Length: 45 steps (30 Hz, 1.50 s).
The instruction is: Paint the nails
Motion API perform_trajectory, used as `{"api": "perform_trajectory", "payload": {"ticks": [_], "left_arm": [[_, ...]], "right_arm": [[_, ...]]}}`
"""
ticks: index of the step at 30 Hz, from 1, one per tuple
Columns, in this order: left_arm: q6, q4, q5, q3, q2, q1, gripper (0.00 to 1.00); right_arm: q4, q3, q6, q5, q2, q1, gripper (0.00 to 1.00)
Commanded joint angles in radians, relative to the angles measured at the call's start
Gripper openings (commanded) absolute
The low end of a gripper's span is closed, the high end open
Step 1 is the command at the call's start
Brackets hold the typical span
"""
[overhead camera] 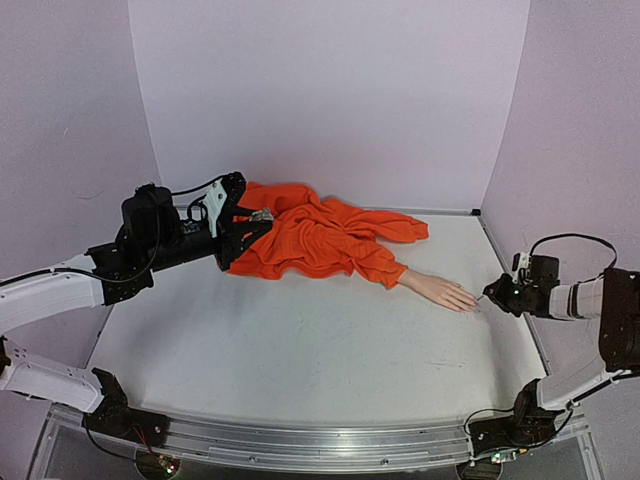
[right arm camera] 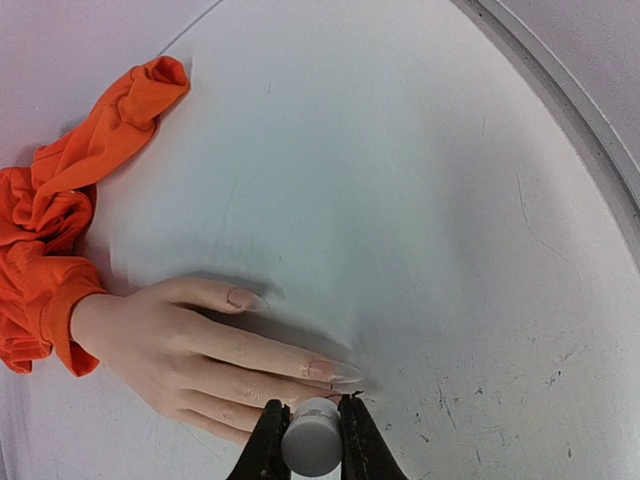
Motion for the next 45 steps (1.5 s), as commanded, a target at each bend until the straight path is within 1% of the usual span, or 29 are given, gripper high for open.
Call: {"api": "perform_trajectory", "payload": {"ticks": [1, 10, 20, 45], "left_arm": [[-0.014, 0.059, 0.012, 0.02, -0.011, 0.005, 0.0], [-0.014, 0.059, 0.012, 0.02, -0.015, 0.005, 0.0], [-0.013, 0.059, 0.013, 0.02, -0.013, 0.005, 0.0], [-0.014, 0.06, 0.014, 0.022, -0.011, 0.005, 0.0]], "right_arm": [[0.018, 0.006, -0.007, -0.015, 0.018, 0.006, 0.0], [-0.013, 0.015, -0.003, 0.027, 0.019, 0.006, 0.0], [-0.002, 0.026, -0.007, 0.008, 0.043, 0.007, 0.0], [0.001, 0.046, 0.002, 0.028, 0.069, 0.008, 0.0]]}}
